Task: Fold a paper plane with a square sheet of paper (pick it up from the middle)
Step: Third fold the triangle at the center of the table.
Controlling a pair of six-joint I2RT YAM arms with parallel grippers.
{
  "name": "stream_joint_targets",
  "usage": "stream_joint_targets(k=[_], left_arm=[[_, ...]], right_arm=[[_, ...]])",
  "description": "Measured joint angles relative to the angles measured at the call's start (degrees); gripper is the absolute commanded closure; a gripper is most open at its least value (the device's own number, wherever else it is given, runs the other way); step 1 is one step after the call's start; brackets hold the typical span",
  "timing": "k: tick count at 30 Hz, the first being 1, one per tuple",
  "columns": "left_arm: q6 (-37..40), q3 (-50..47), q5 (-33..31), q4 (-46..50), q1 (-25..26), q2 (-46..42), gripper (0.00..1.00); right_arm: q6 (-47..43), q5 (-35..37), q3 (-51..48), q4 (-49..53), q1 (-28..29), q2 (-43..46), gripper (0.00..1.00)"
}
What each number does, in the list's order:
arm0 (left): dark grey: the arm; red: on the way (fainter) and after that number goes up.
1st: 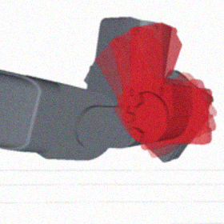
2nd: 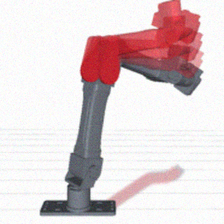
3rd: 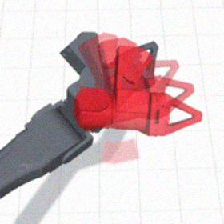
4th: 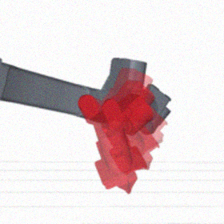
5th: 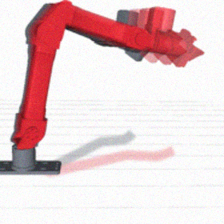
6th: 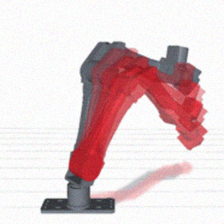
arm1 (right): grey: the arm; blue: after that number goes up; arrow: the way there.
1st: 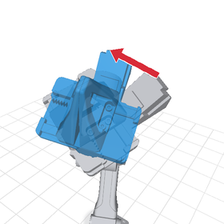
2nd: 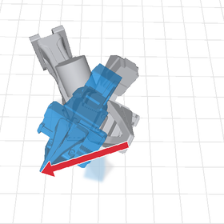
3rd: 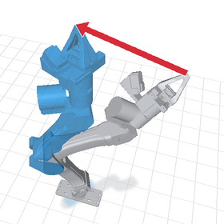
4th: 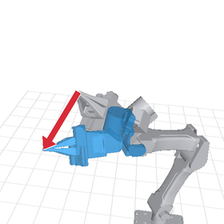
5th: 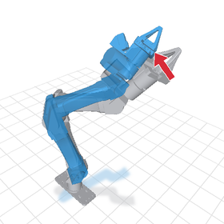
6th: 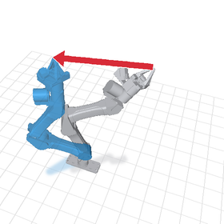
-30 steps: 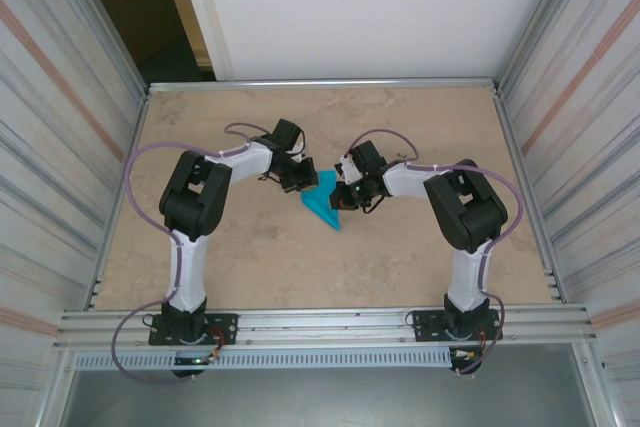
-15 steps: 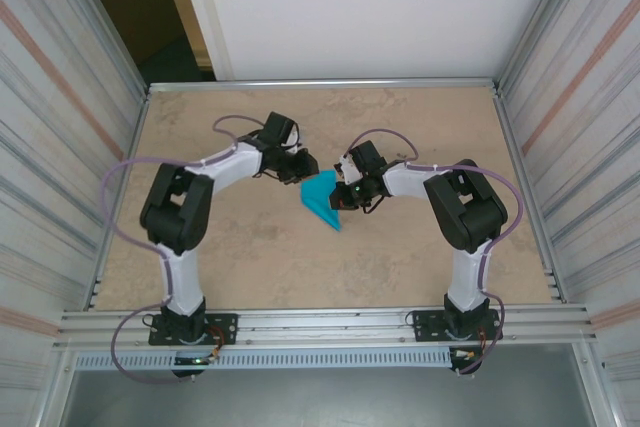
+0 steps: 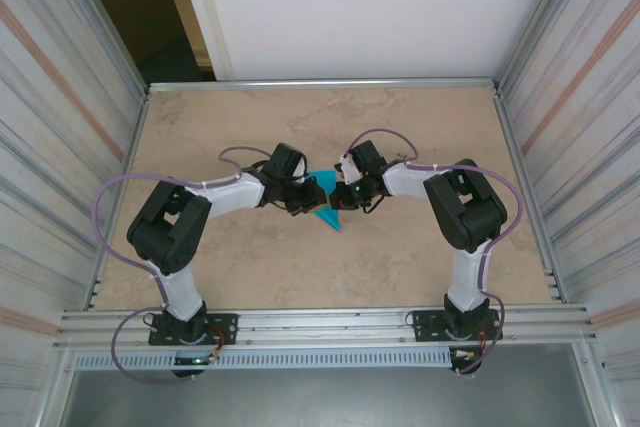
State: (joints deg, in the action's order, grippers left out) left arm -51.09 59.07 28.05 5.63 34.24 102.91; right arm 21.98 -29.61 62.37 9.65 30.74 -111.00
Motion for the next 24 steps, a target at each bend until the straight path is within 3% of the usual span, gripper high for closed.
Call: stream_joint_targets(k=[24], left_arm=[[-0.90,-0.33,-2.97,0.04,-0.04,3.17,0.90]], right_arm=[[0.00,0.04,0.11,0.26,0.00,0.00,1.00]])
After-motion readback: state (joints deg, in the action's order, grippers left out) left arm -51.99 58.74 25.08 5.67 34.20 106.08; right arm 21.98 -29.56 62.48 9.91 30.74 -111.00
